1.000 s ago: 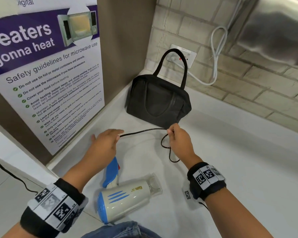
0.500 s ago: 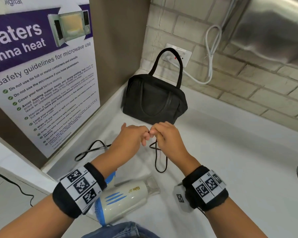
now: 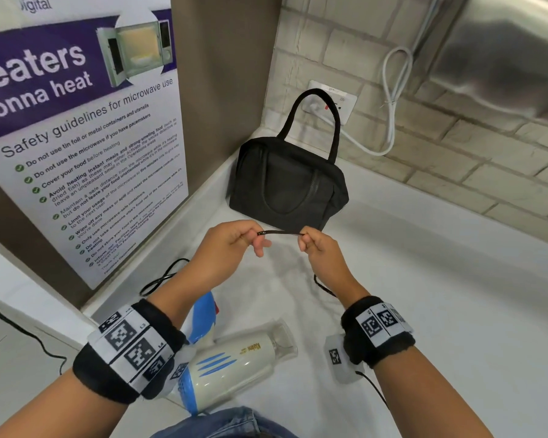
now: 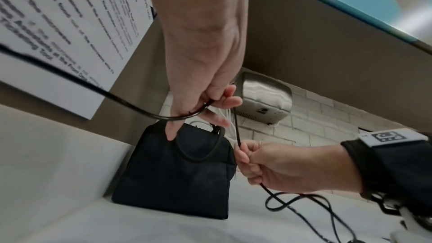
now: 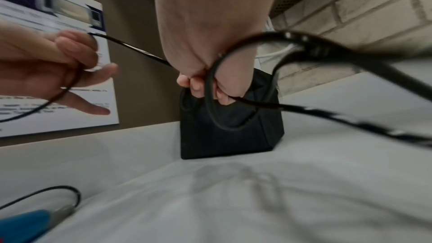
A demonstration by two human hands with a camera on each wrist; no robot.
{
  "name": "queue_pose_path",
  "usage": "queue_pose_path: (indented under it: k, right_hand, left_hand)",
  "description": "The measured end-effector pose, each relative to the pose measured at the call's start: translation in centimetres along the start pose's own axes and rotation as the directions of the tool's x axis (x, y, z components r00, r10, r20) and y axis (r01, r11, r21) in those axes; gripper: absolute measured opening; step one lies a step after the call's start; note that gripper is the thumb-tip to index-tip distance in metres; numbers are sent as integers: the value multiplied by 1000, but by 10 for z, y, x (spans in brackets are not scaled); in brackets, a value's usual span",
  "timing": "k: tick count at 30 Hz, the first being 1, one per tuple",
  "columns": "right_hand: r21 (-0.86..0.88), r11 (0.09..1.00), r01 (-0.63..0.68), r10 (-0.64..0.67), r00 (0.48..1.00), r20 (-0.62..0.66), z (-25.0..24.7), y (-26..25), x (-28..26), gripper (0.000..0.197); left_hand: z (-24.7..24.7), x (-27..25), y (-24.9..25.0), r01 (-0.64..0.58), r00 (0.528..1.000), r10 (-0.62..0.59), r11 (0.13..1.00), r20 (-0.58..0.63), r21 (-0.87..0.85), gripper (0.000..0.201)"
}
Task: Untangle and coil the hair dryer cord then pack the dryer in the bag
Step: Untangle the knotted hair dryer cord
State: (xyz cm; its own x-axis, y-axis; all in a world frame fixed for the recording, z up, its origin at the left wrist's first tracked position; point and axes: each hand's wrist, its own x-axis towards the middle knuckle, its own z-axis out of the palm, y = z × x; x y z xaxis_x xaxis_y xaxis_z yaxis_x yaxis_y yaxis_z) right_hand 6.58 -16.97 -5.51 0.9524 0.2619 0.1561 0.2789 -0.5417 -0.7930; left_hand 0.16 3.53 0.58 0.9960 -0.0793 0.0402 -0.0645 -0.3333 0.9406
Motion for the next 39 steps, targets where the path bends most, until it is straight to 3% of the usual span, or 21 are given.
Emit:
queue_pose_path:
  k: [4, 14, 20, 23, 28, 32, 35, 37, 39]
  right_hand:
    - [-25, 996, -85, 84, 996, -26, -9, 25, 3, 37]
    - [-119, 980, -157, 154, 988, -31, -10, 39, 12, 38]
    - [-136, 947, -292, 269, 949, -166, -16, 35, 13, 32]
    - [-25, 973, -228, 216, 949, -231, -20, 16, 8, 30]
    - [222, 964, -147, 188, 967, -174, -37, -8, -6, 36]
    - [-94, 988, -121, 104, 980, -173, -38, -14, -12, 32]
    - [-302, 953, -9, -13, 997, -71, -27, -17, -13, 24]
    - [-407, 907, 105, -113, 994, 5, -17, -22, -16, 24]
    - [-453, 875, 172, -171, 984, 43, -10, -27, -19, 25]
  left_hand:
    - [-8, 1, 4, -3, 998, -2, 996, -58, -87, 39]
    - [-6, 1, 10, 19, 999, -23, 992, -23, -128, 34]
    - [-11, 7, -8, 93, 993, -101, 988, 66, 120, 38]
    - [-8, 8, -18, 125, 984, -154, 954, 89, 272, 38]
    - [-1, 17, -25, 197, 971, -232, 915, 59, 352, 25]
    - [11, 22, -20, 123, 992, -119, 824, -44, 553, 28]
    - [26, 19, 1, -46, 999, 19, 771, 50, 635, 40]
    - [36, 27, 17, -62, 985, -69, 712, 157, 699, 37]
    - [41, 35, 31, -9, 921, -305, 606, 243, 796, 31]
